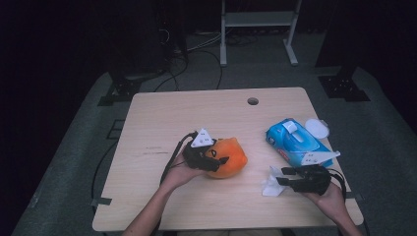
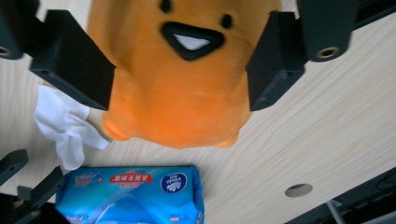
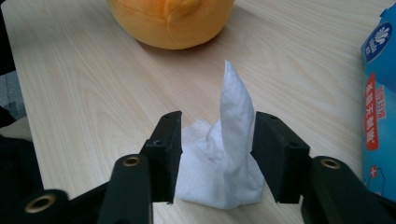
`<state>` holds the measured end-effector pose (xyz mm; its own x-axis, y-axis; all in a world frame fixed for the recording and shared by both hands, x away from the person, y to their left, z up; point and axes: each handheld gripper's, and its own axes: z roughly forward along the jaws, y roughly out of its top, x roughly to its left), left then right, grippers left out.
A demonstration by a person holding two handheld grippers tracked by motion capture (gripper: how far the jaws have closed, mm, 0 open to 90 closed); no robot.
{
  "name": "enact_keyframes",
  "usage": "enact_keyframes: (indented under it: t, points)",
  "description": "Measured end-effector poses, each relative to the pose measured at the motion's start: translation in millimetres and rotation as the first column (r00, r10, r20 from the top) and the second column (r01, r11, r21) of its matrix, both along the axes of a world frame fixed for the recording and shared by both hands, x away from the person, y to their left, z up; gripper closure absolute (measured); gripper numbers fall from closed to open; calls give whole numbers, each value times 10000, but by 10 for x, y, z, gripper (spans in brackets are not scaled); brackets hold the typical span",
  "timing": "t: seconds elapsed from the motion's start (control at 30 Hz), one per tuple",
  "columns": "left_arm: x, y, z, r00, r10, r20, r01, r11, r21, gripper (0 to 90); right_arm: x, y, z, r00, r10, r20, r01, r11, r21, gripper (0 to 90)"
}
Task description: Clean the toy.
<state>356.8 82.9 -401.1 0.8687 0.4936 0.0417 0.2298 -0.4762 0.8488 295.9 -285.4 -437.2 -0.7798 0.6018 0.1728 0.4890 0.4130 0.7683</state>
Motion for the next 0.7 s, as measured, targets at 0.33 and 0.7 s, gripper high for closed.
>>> enact_keyframes:
  t: [0.33,0.7]
  points:
    - [-102,245,81,9996,292,-61,-293,9993,-244,133,-9,4,53,9999,-74,126,69,9992,399,420]
    - [-218,460,22,9979,637,-135,-643,9970,-436,130,-12,25,62,9998,-74,199,68,9995,301,413]
